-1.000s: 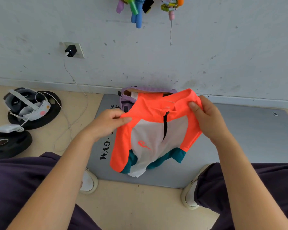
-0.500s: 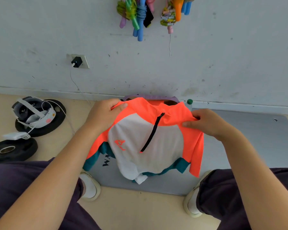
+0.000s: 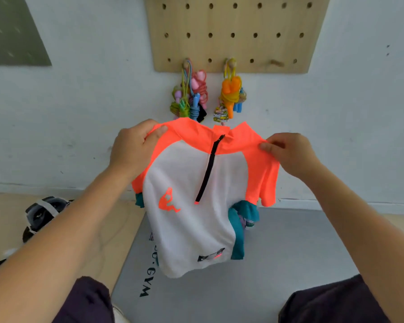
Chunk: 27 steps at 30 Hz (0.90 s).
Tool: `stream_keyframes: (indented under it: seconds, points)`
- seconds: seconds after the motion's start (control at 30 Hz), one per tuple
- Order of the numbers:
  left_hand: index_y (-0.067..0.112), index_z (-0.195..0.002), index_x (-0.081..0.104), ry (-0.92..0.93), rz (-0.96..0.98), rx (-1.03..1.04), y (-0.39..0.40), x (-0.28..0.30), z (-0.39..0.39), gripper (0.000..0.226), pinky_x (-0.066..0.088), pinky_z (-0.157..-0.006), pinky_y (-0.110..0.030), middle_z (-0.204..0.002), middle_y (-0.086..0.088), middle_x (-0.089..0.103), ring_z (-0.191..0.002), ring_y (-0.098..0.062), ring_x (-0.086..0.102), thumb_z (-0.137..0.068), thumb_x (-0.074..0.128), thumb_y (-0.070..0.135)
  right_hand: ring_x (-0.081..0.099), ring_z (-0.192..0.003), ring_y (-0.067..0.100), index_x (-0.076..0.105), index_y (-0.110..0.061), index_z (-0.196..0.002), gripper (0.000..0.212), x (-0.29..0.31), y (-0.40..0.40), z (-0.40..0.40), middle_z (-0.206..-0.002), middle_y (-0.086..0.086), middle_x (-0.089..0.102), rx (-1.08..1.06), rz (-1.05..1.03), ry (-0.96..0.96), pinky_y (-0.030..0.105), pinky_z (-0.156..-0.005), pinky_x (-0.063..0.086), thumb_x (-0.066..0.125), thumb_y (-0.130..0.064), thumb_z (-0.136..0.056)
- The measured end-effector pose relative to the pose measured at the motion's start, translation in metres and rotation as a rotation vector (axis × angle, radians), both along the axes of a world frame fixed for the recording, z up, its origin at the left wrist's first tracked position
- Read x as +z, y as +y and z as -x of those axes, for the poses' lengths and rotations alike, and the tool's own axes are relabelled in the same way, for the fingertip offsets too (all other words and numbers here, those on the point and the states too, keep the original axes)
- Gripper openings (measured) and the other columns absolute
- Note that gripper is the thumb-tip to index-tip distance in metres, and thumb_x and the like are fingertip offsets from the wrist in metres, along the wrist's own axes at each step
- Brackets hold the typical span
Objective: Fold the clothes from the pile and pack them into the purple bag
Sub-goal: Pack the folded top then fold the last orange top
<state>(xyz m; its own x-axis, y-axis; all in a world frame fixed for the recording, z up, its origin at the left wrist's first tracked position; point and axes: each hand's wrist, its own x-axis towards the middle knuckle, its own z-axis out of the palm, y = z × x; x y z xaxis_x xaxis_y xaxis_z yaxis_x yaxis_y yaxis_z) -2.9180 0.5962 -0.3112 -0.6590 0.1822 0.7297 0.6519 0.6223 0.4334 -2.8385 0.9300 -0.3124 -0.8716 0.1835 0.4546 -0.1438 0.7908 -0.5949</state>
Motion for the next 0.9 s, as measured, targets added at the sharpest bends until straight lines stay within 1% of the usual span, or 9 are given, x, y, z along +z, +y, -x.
stream_keyframes:
  seconds: [0.13,0.2,0.3,0.37,0.43,0.5,0.57,0.73,0.9]
  points:
    - [0.009,-0.078,0.057,0.054,0.023,0.034,-0.004,0.013,-0.010,0.045,0.045,-0.059,-0.045,-0.056,-0.005,0.045,-0.061,-0.034,0.049,-0.096,0.046,0.049,0.045,-0.053,-0.001,0.058,-0.016,-0.078,0.019,0.024,-0.005,-0.006,-0.059,-0.010,0.047,-0.080,0.114,0.233,0.008,-0.051,0.031,0.056,-0.023,-0.096]
    - [0.011,-0.079,0.057,0.097,0.027,0.075,-0.008,0.022,-0.010,0.047,0.045,-0.058,-0.043,-0.057,-0.007,0.048,-0.062,-0.036,0.052,-0.095,0.044,0.053,0.045,-0.054,-0.002,0.053,-0.019,-0.074,0.027,0.030,-0.013,-0.007,-0.061,-0.008,0.047,-0.076,0.182,0.198,0.010,-0.050,0.032,0.051,-0.029,-0.099]
    - [0.013,-0.079,0.060,0.100,0.081,0.136,-0.018,0.026,-0.008,0.046,0.046,-0.060,-0.042,-0.062,-0.012,0.057,-0.068,-0.038,0.058,-0.092,0.046,0.055,0.037,-0.055,0.010,0.046,-0.015,-0.063,0.047,0.029,-0.012,-0.011,-0.059,-0.003,0.040,-0.005,0.106,-0.087,0.027,-0.055,0.031,0.054,-0.050,-0.094]
    - [0.009,-0.076,0.059,0.029,0.125,0.140,-0.024,0.023,-0.005,0.050,0.047,-0.062,-0.043,-0.059,-0.010,0.052,-0.068,-0.038,0.055,-0.089,0.048,0.056,0.041,-0.052,0.010,0.052,-0.014,-0.059,0.054,0.033,-0.004,-0.019,-0.056,-0.004,0.044,0.096,0.058,-0.322,0.028,-0.056,0.031,0.063,-0.062,-0.082]
    - [0.006,-0.068,0.051,-0.015,0.162,0.089,-0.028,0.018,-0.003,0.054,0.044,-0.060,-0.043,-0.054,-0.006,0.041,-0.062,-0.035,0.048,-0.088,0.050,0.056,0.059,-0.053,0.005,0.068,-0.022,-0.067,0.039,0.042,0.005,-0.026,-0.059,-0.012,0.064,0.186,-0.100,-0.567,0.026,-0.058,0.044,0.073,-0.060,-0.072]
    - [0.005,-0.062,0.042,-0.063,0.171,0.006,-0.029,0.015,-0.001,0.059,0.038,-0.057,-0.042,-0.053,-0.004,0.033,-0.056,-0.025,0.038,-0.086,0.050,0.058,0.069,-0.070,0.010,0.075,-0.027,-0.077,0.025,0.049,0.013,-0.028,-0.074,-0.008,0.073,0.209,-0.254,-0.671,0.028,-0.068,0.052,0.078,-0.051,-0.070]
    - [0.004,-0.058,0.039,-0.189,0.144,-0.060,-0.033,0.014,0.003,0.068,0.028,-0.053,-0.037,-0.057,-0.004,0.027,-0.055,-0.017,0.028,-0.079,0.053,0.066,0.064,-0.074,0.017,0.073,-0.022,-0.078,0.020,0.052,0.022,-0.024,-0.076,-0.003,0.071,0.168,-0.262,-0.549,0.033,-0.071,0.047,0.076,-0.042,-0.078]
    - [0.008,-0.060,0.048,-0.651,0.240,-0.098,-0.040,0.000,0.011,0.069,0.020,-0.056,-0.032,-0.060,-0.002,0.031,-0.055,-0.014,0.029,-0.056,0.073,0.072,0.050,-0.077,0.021,0.064,-0.005,-0.097,0.021,0.025,0.025,-0.011,-0.083,0.010,0.059,0.167,0.189,-0.274,0.036,-0.072,0.038,0.056,-0.024,-0.098]
    - [-0.002,-0.067,0.051,-0.699,0.122,-0.121,-0.038,-0.026,0.023,0.067,0.024,-0.060,-0.031,-0.065,-0.006,0.036,-0.060,-0.015,0.034,-0.066,0.079,0.059,0.041,-0.056,0.016,0.058,-0.007,-0.071,0.044,-0.003,0.024,0.004,-0.061,0.003,0.047,-0.036,0.025,-0.280,0.029,-0.053,0.031,0.063,-0.047,-0.089]
